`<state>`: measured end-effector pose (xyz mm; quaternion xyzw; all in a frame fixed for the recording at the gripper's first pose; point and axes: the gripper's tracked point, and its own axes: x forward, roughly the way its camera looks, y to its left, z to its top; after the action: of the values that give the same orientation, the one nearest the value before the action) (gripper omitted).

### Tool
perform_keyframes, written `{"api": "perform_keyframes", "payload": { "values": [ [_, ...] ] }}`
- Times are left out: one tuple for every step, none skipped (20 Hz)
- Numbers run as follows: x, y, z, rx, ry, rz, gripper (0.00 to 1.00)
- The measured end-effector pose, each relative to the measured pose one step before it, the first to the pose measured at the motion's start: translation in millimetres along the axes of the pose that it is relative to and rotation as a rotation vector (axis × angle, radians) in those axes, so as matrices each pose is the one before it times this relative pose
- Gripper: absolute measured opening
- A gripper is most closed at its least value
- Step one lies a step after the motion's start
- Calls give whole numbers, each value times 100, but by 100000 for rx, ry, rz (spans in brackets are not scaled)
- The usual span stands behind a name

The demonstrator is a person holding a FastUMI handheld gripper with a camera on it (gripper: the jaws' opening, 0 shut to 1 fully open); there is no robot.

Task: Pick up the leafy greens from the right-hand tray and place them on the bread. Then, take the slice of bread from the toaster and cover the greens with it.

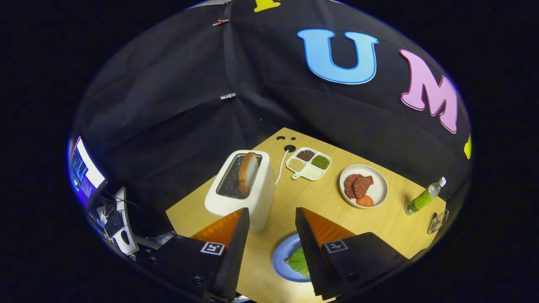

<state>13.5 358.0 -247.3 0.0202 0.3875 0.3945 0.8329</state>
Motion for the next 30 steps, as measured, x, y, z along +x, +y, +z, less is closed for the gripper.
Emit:
{"api": "perform_keyframes", "payload": {
  "values": [
    [1170, 882, 847, -355, -247, 213, 70],
    [1204, 936, 803, -521, -271, 509, 70],
    [1206, 884, 602, -395, 92, 398, 70],
    [1251, 853, 600, -412, 271, 417, 70],
    [1206, 685, 405, -671, 386, -34, 70],
    [1183, 396, 421, -957, 442, -854, 70],
    [1212, 343, 290, -882, 222, -787, 70],
    [1066, 347, 340, -982, 265, -510, 70],
    [1018, 50, 152, -1373, 739, -1209, 70],
    [844, -158, 115, -1211, 970, -1871, 70],
    [791, -258, 186, -83, 1014, -1784, 69],
    [691, -127, 235, 985, 760, -1413, 69],
    [675, 36, 178, 1065, 492, -849, 69],
    [419, -108, -134, 474, 832, -1367, 69],
    [721, -154, 11, 104, 1647, -1719, 69],
    [707, -107, -110, -58, 1693, -1284, 69],
    [657, -12, -321, 108, 1571, -1068, 69],
    [582, -230, -508, 55, 2141, -1835, 62],
    [294, -157, -234, 273, 1866, -1152, 55],
    [419, 108, -163, 366, 1273, -44, 48],
    [300, 142, -229, 4, 831, 283, 41],
    [194, -6, -137, -373, 763, -93, 33],
    [26, 38, -149, 70, 784, 398, 28],
    [-85, 68, -135, 448, 27, 953, 24],
    [-130, 395, 280, 264, -223, 1636, 20],
    [-138, 2, -90, 3, 415, 614, 19],
    [-292, -24, 61, 525, -221, 938, 16],
    [-370, -26, 169, 778, -489, 411, 16],
    [-195, -45, 225, 925, -718, 670, 16],
    [-447, -17, 386, 1353, -1122, 892, 16]
  ]
}}
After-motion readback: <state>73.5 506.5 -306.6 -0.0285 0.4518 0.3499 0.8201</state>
